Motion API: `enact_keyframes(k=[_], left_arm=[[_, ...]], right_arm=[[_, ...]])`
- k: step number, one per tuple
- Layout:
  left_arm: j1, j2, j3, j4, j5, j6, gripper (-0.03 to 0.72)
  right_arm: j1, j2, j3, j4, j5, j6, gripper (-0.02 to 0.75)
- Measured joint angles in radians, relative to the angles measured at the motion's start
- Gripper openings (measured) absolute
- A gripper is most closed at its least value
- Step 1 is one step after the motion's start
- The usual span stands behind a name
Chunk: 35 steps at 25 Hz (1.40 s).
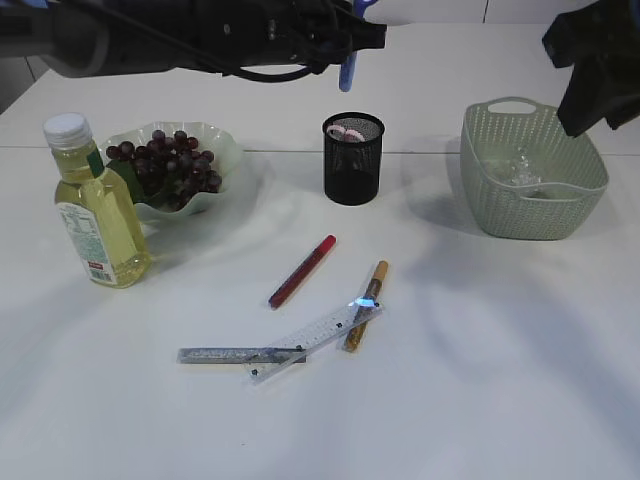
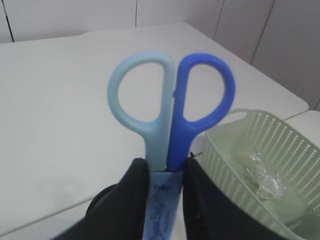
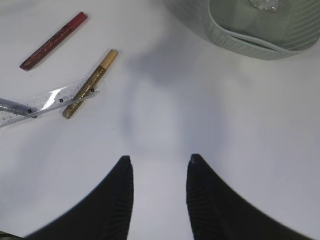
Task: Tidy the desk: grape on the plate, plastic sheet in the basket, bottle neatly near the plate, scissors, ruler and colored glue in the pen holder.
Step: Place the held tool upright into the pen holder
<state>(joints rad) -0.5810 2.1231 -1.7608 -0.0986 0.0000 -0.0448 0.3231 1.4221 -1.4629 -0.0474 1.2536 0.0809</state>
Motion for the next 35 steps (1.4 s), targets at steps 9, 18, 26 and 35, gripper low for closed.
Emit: enact_keyframes(k=[9,18,26,35], left_arm=[[-0.001,0.072,0.0,0.0,-0.173,0.0,0.153],[-0.001,0.155,-0.073,0.0,-0.229,0.0,0.153],[-0.001,0.225,-0.138,0.0,-0.216,0.0,0.155],[0.012,0.259,-0.14,-0.002,-0.221,0.0,0.157]], right_arm=[[0.0,0.0,0.0,-0.019,0.0,0.0,0.297],[0.0,0.0,0.0,-0.032,0.0,0.0,0.297],[0.0,0.0,0.0,-0.036,-0.002,0.0,0.297],[0.0,0.0,0.0,-0.042,-0.002,0.0,0.297]])
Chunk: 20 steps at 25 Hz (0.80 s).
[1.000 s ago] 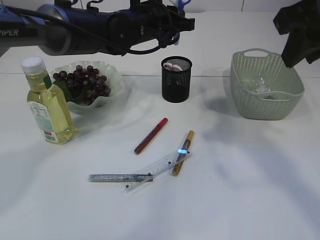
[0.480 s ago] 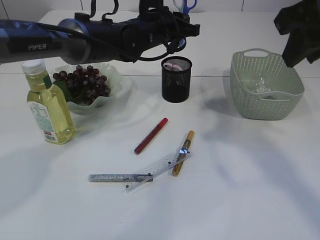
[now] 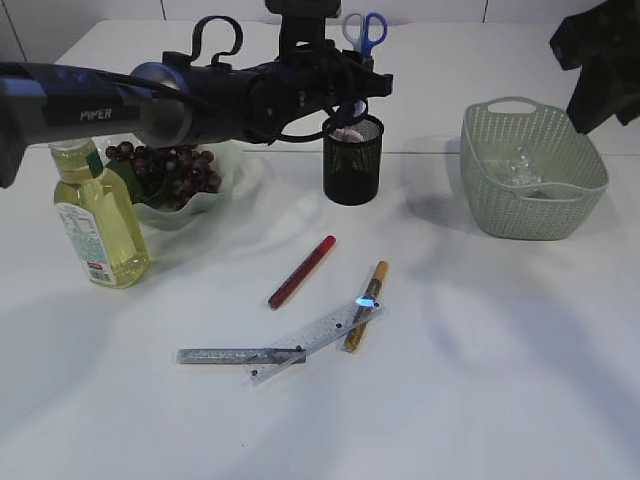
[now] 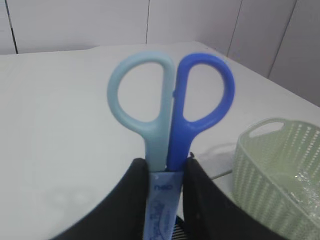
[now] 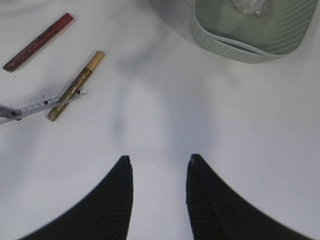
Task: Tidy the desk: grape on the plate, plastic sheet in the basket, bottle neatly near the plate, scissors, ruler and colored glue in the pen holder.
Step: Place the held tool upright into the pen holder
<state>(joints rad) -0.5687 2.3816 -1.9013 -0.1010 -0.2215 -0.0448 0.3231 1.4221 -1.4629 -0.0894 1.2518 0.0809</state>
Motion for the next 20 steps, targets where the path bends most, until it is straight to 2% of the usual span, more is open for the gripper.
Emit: enact_keyframes(k=[20], left_arm=[[0.008,0.019,0.0,-0.004,-0.002,0.0,0.163]], right_arm=[[0.0,0.0,0.0,0.0,0.0,-0.001,0.297]])
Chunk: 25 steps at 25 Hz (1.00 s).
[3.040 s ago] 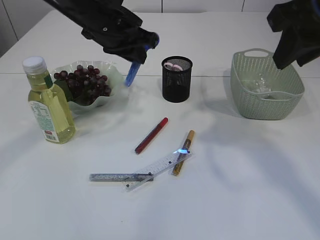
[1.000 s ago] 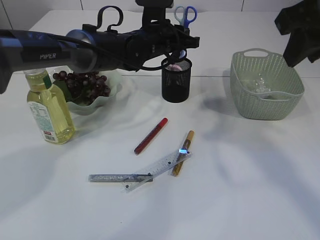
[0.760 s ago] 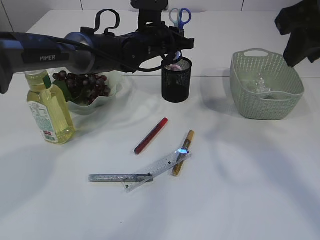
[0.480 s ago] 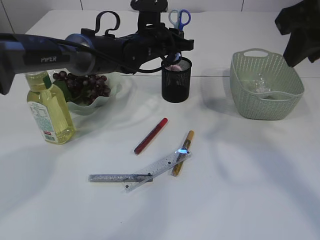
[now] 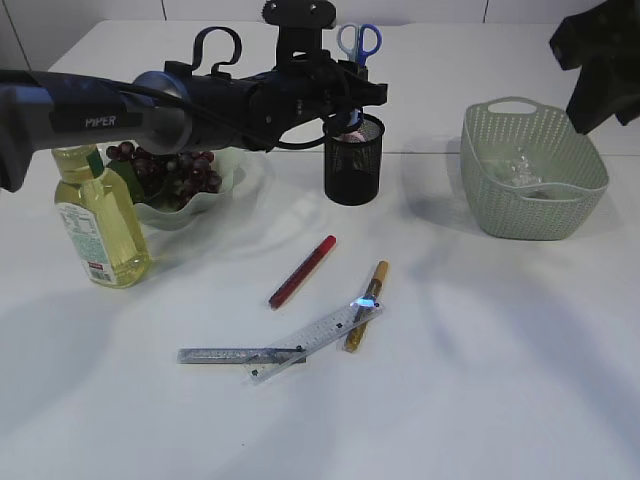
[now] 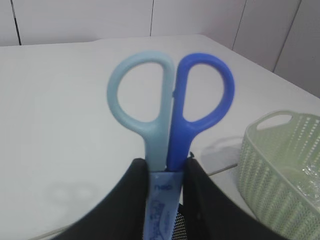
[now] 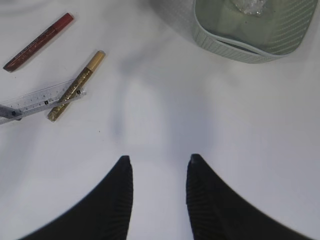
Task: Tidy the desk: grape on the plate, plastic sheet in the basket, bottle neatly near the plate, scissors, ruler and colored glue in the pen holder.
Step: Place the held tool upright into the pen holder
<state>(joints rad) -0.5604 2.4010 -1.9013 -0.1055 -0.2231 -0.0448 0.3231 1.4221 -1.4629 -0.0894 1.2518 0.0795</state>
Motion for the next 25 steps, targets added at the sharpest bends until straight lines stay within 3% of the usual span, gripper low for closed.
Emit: enact_keyframes(k=[25], left_arm=[[0.004,0.0,0.0,0.0,0.008,0.0,0.171]], right_arm=[[0.0,0.0,0.0,-0.007,0.0,0.0,0.297]])
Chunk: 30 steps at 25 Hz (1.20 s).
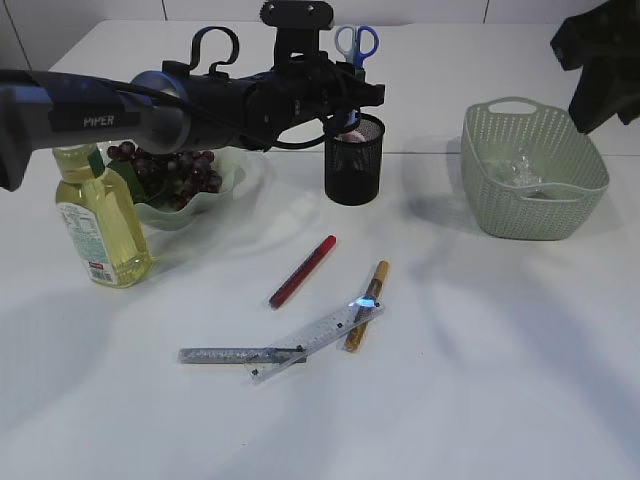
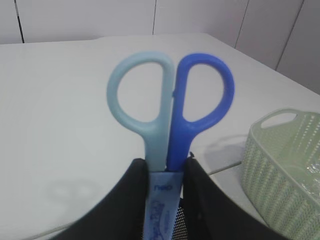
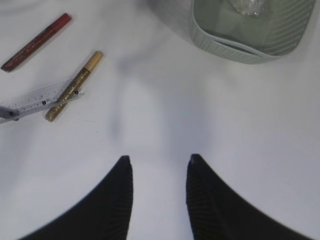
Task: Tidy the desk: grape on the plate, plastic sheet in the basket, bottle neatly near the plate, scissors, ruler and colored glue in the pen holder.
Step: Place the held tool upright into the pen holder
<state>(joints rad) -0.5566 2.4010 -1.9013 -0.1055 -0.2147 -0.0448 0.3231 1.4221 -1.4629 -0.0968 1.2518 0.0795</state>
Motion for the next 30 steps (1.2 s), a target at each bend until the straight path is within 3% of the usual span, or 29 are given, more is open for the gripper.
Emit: enact_keyframes(k=[30], left_arm=[[0.022,0.0,0.0,0.029,-0.032,0.0,0.18]], right_arm=[[0.0,0.0,0.0,-0.005,0.0,0.0,0.297]])
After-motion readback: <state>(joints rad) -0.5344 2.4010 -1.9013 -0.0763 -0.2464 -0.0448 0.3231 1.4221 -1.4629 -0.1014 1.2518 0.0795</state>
